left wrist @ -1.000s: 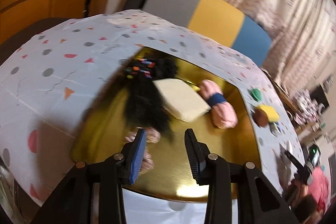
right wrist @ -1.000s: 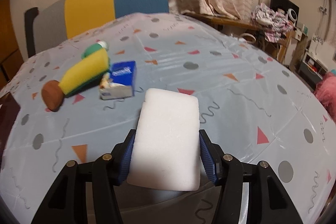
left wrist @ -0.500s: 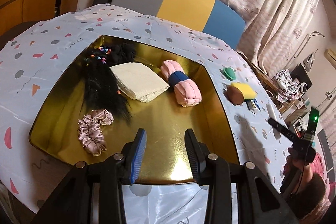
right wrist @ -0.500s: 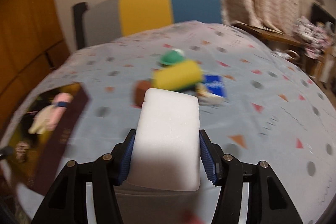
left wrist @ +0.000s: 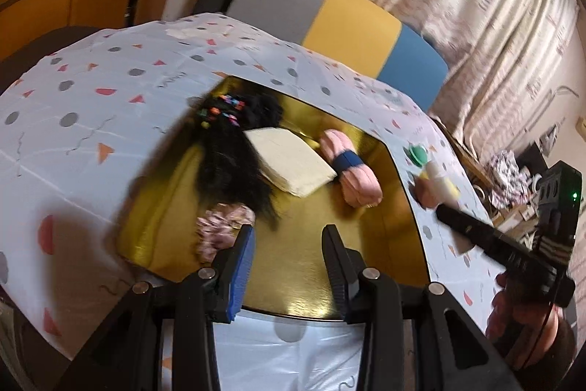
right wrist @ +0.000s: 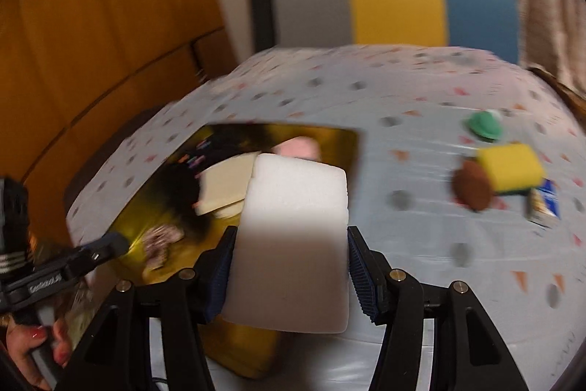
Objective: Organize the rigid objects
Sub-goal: 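Lower the white sponge block into the gold tray and open the right tool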
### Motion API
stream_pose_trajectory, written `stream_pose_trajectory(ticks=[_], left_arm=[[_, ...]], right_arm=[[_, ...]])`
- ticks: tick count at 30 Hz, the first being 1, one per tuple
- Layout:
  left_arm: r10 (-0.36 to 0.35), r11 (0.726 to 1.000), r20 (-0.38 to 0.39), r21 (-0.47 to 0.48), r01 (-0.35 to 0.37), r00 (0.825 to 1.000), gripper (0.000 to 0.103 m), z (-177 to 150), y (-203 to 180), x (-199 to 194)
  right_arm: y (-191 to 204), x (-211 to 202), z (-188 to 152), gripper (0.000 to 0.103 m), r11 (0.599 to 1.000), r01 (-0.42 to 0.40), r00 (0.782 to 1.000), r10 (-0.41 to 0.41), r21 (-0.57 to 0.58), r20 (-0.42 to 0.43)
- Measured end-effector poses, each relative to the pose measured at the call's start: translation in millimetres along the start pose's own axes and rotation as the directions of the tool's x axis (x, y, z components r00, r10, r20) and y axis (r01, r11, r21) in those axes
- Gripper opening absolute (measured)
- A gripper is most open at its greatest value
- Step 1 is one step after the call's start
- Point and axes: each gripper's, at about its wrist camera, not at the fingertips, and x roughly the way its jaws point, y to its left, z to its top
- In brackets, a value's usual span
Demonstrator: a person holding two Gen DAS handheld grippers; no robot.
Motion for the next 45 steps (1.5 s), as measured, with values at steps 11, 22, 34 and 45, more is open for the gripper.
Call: stream_pose_trajectory(ticks=[11, 22, 34, 45], left_arm=[[0.049, 0.993, 0.070, -0.114, -0.040, 0.996, 0.038, 10.1, 38.4, -23.0], [0.044, 0.990, 0.086, -0.141, -0.031, 0.995, 0.038, 10.6, 45.9, -29.5], [-0.018, 0.996, 0.035, -0.090, 0.021, 0.999, 0.038, 2.4, 17.5, -16.0], [-0.147, 0.984, -0.072, 0.088, 0.153, 0.986, 0.039, -10.8, -54.4, 4.9]], right_arm=[[78.8, 82.9, 0.6, 0.058, 0.998, -0.043, 0.971, 0.032, -0.042, -0.237], [93.0, 88.0, -7.2, 0.080, 0.998, -0.060, 0.968, 0.064, 0.025, -0.243], [40.8, 13.3, 1.7, 0.083, 0.997, 0.000, 1.000, 0.002, 0.071, -0.028], [-71.8, -12.2, -36.6, 0.083, 0.950, 0.213, 0.977, -0.206, 0.228, -0.053]])
